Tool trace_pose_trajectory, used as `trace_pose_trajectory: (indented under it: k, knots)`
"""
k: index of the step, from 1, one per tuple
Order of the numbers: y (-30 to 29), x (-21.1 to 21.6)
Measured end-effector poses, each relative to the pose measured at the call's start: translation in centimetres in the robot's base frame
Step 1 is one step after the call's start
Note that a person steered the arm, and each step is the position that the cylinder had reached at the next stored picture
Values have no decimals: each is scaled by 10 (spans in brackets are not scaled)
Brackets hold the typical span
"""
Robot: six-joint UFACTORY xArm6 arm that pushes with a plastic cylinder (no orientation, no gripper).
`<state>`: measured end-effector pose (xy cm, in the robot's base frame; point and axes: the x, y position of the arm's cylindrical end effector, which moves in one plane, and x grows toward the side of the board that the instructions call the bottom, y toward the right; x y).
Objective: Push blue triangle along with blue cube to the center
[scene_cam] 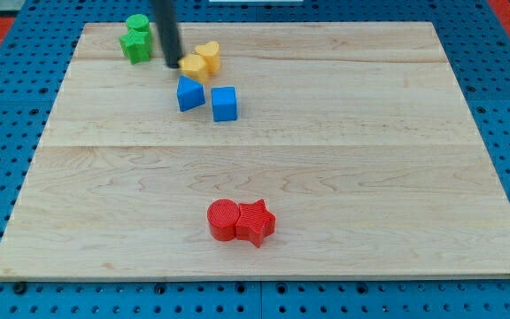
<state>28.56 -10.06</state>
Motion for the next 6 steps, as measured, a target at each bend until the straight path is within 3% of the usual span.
trace_pose_trajectory:
  k: [1, 2, 3, 5, 6]
  knots:
    - [-31, 52]
    - [12, 61]
    - [34, 44]
    - [-1, 39]
    - [24, 56]
